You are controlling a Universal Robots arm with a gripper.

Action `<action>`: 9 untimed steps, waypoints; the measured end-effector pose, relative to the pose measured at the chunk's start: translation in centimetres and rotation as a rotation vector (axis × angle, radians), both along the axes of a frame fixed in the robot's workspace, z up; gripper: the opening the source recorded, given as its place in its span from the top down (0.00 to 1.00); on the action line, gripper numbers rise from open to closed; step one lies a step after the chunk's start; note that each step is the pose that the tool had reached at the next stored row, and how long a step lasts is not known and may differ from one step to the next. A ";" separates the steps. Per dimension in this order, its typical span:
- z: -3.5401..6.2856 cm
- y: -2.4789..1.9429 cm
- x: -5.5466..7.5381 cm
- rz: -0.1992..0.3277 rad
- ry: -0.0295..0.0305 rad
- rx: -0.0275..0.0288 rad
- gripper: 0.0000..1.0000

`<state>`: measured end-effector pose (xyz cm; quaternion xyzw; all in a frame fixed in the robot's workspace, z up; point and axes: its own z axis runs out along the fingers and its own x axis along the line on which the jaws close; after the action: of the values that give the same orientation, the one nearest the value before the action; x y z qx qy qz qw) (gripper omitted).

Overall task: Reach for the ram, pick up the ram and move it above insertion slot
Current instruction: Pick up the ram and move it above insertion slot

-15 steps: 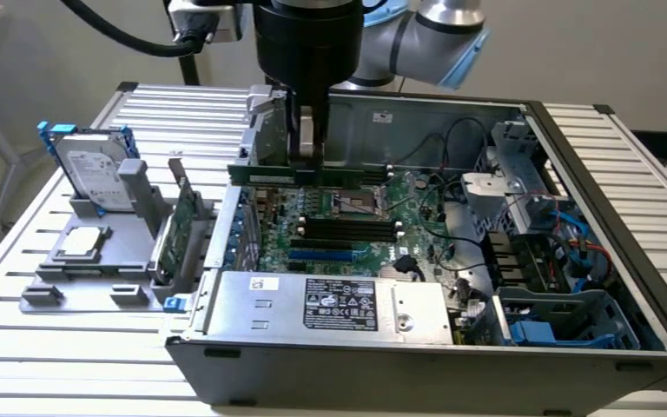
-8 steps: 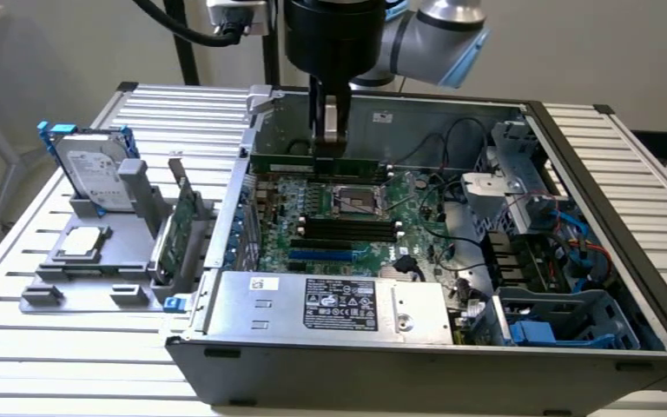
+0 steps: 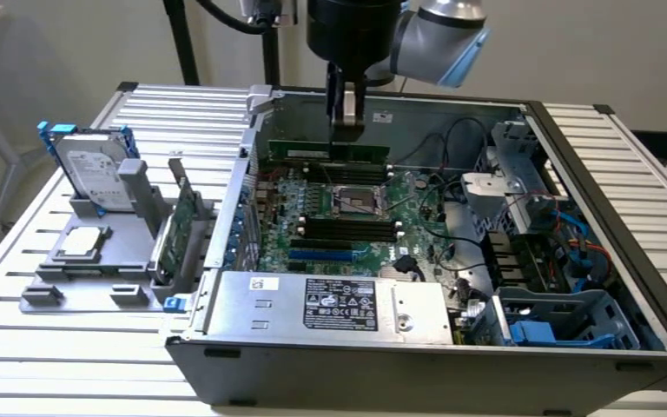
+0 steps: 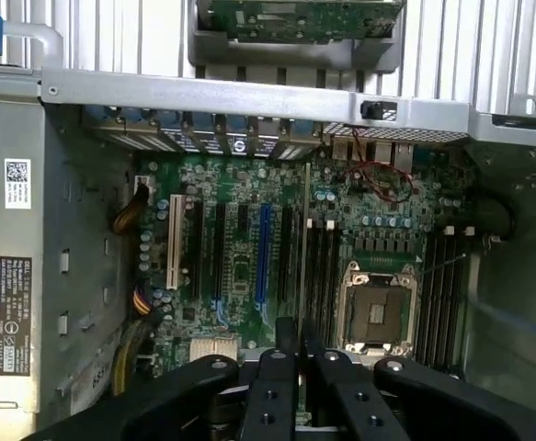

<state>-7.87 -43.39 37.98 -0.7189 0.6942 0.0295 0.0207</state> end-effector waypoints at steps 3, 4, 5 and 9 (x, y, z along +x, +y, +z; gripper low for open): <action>-0.17 1.20 0.5 0.000 0.0000 -0.0001 0.86; -0.22 1.61 0.7 0.000 -0.0001 -0.0001 0.86; -0.26 1.98 0.8 0.000 -0.0001 -0.0001 0.86; -0.45 3.13 1.5 0.000 -0.0006 -0.0003 0.86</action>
<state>-6.32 -40.27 37.53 -0.7189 0.6942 0.0291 0.0208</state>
